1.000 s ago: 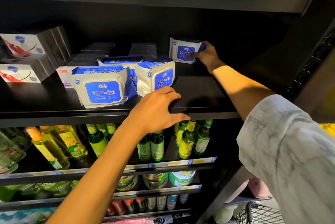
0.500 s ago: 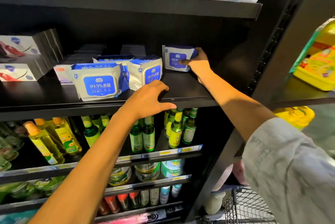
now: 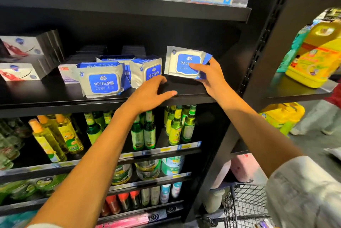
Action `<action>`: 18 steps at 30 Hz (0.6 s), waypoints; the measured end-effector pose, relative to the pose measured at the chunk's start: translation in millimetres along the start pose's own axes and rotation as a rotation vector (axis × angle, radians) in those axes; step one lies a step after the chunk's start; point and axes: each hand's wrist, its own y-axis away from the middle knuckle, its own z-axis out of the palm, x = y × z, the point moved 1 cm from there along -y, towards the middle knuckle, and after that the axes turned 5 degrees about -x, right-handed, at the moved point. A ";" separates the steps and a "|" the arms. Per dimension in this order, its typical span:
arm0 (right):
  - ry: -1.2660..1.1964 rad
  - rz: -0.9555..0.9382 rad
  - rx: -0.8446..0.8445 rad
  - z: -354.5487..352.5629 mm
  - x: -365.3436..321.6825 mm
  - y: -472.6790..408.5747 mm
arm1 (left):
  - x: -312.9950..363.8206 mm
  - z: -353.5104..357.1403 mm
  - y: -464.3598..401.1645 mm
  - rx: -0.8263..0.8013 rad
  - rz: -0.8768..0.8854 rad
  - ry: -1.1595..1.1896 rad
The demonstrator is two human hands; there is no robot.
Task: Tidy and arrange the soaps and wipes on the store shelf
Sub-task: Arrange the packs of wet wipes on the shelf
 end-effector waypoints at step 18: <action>-0.006 0.101 -0.190 -0.8 1.0 20.5 | 19.0 -4.9 -18.1 0.115 -0.087 0.674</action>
